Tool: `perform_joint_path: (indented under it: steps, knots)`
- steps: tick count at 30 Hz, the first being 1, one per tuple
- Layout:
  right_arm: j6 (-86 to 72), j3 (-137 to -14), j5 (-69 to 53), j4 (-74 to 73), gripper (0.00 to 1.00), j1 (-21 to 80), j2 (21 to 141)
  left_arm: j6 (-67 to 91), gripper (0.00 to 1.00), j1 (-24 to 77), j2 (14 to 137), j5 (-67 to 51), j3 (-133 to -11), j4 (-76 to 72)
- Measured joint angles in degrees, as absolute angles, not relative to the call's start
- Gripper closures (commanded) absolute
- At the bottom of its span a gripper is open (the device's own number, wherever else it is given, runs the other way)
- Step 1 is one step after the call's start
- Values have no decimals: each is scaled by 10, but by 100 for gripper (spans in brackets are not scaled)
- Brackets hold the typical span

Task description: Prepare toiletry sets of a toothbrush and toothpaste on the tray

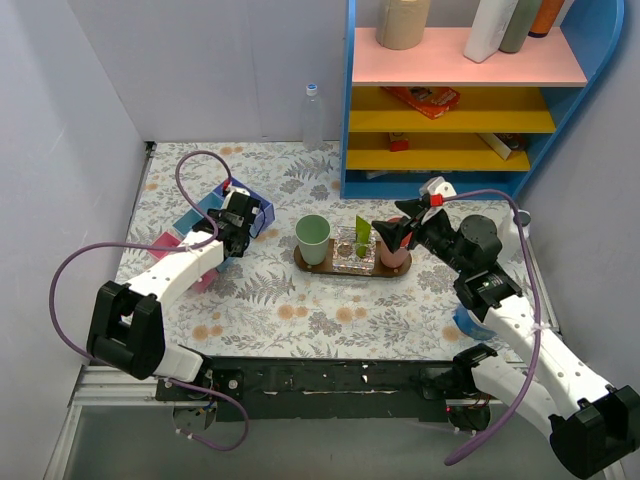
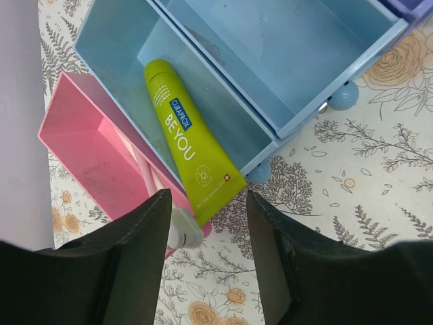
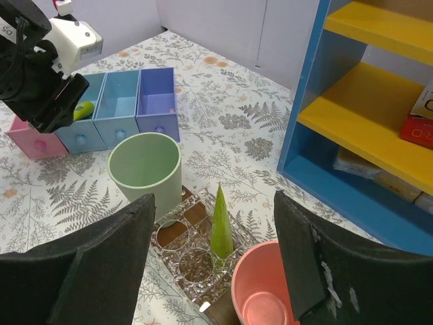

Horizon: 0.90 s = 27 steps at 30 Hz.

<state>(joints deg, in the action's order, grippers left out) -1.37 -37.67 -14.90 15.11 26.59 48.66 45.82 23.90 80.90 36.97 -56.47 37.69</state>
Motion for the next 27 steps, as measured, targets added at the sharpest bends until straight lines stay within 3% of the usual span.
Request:
perform_joint_path:
  steps: [9, 19, 27]
  knots:
    - [-13, -377, -150, 151, 22, 265, 479, 451, 57, 230, 819, 366, -556, 368]
    - [-13, -376, -150, 151, 22, 263, 478, 452, 67, 230, 830, 388, -556, 368]
    - [-14, -376, -152, 152, 22, 262, 480, 454, 68, 230, 830, 406, -556, 368]
